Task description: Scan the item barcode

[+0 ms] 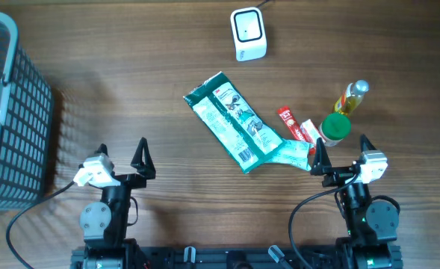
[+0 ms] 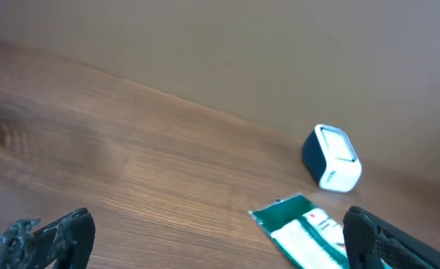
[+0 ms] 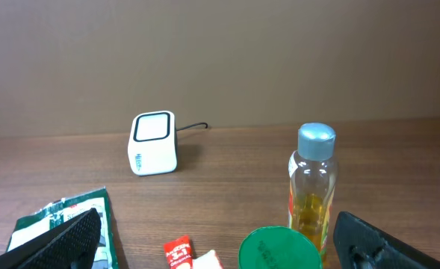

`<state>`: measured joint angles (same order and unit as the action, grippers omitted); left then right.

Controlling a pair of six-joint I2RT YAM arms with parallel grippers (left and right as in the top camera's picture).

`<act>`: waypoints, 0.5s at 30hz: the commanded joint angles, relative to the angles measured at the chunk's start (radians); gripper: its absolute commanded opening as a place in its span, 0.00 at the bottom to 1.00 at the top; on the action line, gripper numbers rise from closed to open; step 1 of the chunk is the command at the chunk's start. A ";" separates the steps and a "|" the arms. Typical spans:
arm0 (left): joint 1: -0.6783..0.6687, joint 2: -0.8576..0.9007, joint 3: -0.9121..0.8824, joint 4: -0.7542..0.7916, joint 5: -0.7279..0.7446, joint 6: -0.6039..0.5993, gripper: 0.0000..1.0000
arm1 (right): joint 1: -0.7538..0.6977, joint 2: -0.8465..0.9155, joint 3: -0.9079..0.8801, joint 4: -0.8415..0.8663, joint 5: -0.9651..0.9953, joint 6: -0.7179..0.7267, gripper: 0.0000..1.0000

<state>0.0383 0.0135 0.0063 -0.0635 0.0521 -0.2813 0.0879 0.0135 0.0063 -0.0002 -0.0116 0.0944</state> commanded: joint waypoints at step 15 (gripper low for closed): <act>0.013 -0.010 -0.001 0.010 0.205 0.480 1.00 | -0.004 -0.009 -0.001 0.004 -0.015 0.017 1.00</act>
<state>0.0425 0.0135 0.0063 -0.0460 0.2344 0.1684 0.0879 0.0135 0.0063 -0.0002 -0.0116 0.0944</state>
